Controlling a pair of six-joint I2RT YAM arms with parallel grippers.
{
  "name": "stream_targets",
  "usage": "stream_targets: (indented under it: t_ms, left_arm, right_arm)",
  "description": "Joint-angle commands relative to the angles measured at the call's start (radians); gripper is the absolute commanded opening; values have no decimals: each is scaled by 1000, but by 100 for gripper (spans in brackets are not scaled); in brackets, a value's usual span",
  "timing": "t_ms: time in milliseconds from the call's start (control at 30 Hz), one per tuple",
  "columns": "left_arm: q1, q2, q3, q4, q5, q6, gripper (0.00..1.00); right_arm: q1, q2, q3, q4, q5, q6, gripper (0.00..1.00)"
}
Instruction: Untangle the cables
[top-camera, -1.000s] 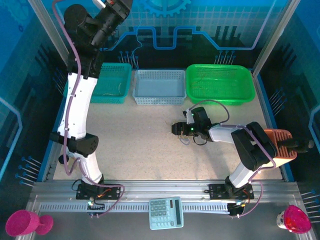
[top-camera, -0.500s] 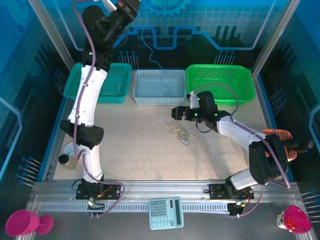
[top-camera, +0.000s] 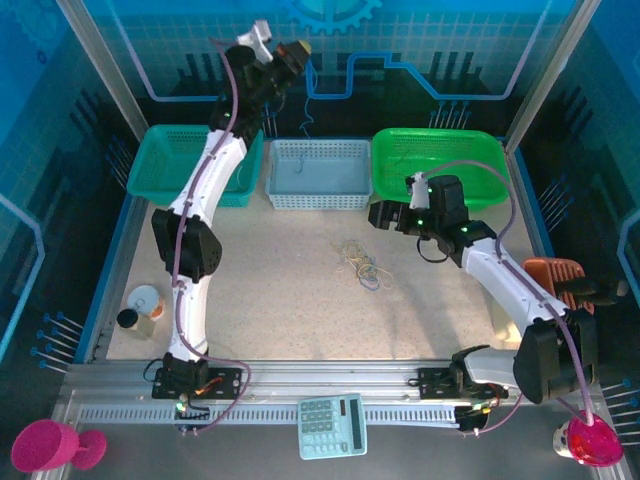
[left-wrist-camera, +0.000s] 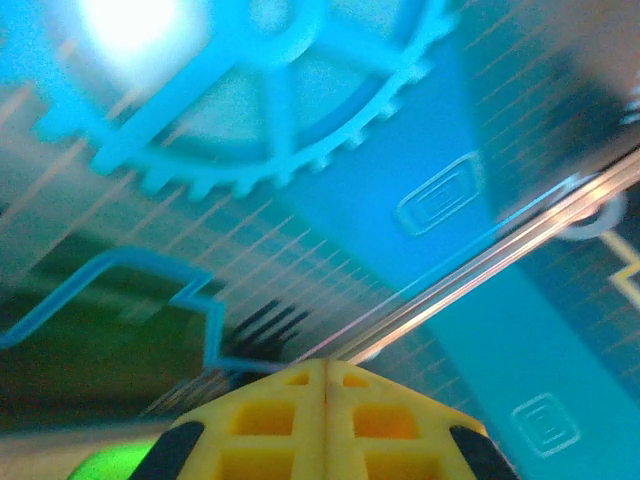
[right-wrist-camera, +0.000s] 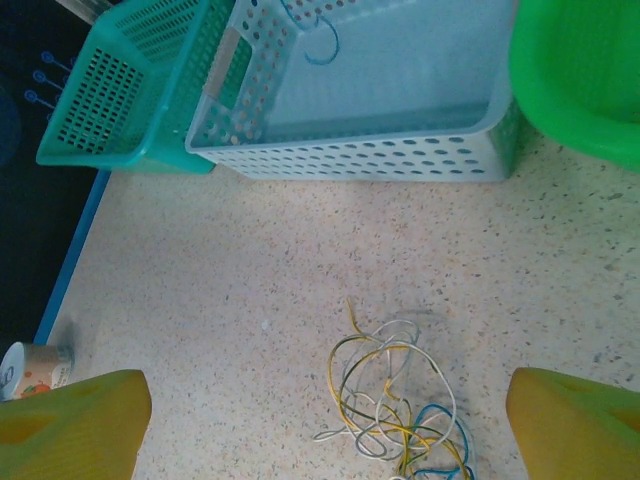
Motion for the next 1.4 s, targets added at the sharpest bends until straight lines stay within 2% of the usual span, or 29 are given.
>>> stream_targets:
  t_ms: [0, 200, 300, 433, 467, 700, 900, 1100, 1300, 1367]
  left_arm:
    - [4, -84, -177, 66, 33, 51, 2]
    - [-2, -145, -366, -31, -30, 234, 26]
    - [-1, -143, -377, -103, -64, 287, 53]
    - [-1, -163, -372, -179, -75, 326, 96]
    - [-2, -178, -379, -187, -74, 334, 99]
    - [-10, -318, -464, -241, -48, 329, 99]
    - [-51, -482, -635, -283, -16, 242, 99]
    - [-134, -608, -805, -274, 21, 42, 99]
    - [-261, -658, -787, -429, -62, -176, 99]
    - [-323, -676, -761, -494, -130, -255, 99]
  right_arm:
    - [-14, -19, -11, -35, 7, 12, 92]
    - [-14, -12, -15, -35, 4, 12, 92]
    - [-14, -5, -17, -37, 3, 6, 92]
    - [-13, -12, -29, -35, 12, 9, 92]
    - [-12, -15, -33, -35, 16, 11, 92]
    - [-7, -26, -52, -83, 70, 24, 90]
    - [3, 24, -52, -147, 125, 3, 84]
    - [41, 101, -92, -123, 108, -6, 63]
    - [96, 180, -84, -109, 115, -15, 62]
    - [112, 199, -81, -112, 130, -19, 62]
